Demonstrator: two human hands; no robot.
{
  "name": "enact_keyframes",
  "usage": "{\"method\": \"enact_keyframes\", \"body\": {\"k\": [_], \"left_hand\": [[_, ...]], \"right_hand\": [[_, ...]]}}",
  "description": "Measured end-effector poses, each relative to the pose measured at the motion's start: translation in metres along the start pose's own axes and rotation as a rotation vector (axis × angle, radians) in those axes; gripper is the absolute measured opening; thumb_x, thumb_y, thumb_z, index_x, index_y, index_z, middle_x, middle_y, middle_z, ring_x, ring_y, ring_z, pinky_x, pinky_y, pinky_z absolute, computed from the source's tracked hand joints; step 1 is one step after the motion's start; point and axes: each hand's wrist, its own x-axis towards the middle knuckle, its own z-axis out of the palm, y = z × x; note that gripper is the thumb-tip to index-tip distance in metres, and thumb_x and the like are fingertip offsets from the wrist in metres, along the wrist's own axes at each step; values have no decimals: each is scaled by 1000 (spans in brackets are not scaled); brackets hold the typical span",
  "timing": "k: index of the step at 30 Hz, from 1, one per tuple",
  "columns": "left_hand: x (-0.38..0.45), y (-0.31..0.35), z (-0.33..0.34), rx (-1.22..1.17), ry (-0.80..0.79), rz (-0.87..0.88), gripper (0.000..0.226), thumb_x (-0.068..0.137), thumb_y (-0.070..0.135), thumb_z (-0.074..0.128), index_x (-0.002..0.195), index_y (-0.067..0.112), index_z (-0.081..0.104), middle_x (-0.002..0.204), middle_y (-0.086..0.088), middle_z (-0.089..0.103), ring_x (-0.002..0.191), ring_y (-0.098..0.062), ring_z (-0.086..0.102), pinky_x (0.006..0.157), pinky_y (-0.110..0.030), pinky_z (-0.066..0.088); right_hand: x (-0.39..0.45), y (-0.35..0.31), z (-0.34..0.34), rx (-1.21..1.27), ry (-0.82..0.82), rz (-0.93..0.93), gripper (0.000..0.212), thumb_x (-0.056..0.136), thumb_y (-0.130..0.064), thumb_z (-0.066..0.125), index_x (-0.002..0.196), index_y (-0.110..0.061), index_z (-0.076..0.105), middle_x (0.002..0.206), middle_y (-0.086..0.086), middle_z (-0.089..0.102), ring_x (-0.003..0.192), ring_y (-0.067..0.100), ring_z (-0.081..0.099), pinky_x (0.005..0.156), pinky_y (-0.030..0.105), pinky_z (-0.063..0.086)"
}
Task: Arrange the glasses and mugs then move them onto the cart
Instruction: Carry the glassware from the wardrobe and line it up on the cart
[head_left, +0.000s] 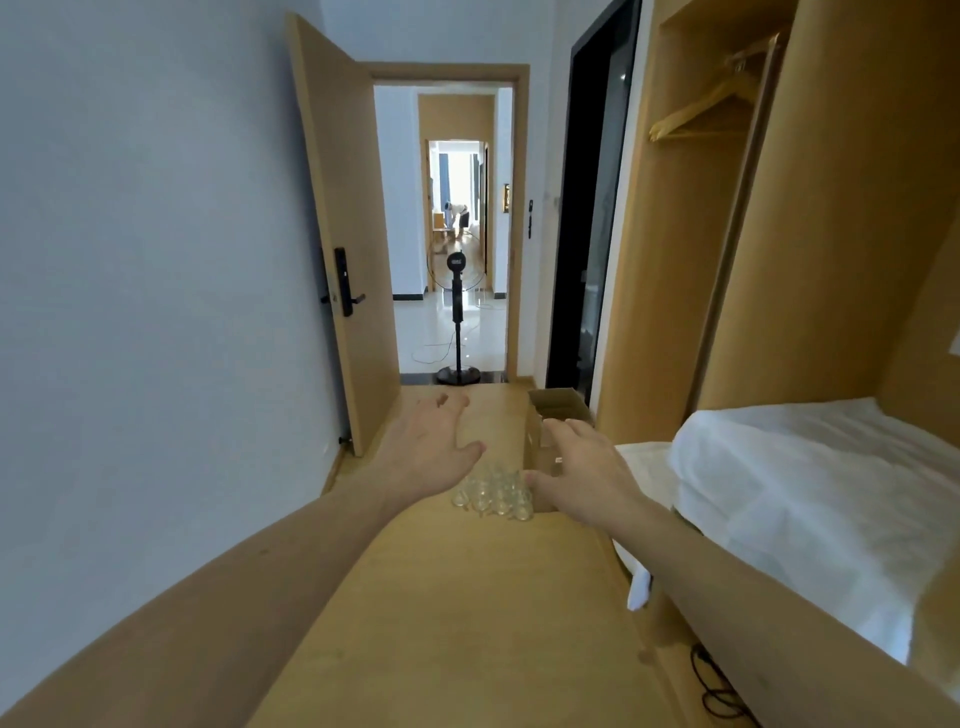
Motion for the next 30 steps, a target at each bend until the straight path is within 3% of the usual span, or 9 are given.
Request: {"method": "enact_keyframes", "body": {"k": [11, 21, 30], "left_hand": [[124, -56, 60, 47, -50, -72, 68, 96, 52, 56, 153, 22, 36, 157, -6, 36, 145, -28, 29, 116, -46, 34], [273, -77, 109, 83, -90, -111, 69, 96, 54, 55, 154, 23, 35, 156, -5, 37, 144, -28, 31, 115, -48, 36], [335, -114, 162, 7, -151, -163, 69, 95, 52, 58, 153, 22, 36, 156, -4, 38, 143, -25, 33, 115, -43, 35]], "right_hand": [[146, 26, 53, 45, -14, -39, 78, 91, -50, 66, 155, -24, 31, 159, 0, 33, 144, 26, 33, 116, 47, 35], [298, 86, 72, 91, -41, -6, 79, 90, -51, 67, 155, -22, 31, 158, 1, 35, 143, 26, 35, 114, 46, 38], [371, 112, 129, 107, -183, 58, 79, 91, -51, 66, 155, -21, 31, 156, 3, 38, 143, 27, 35, 113, 47, 39]]}}
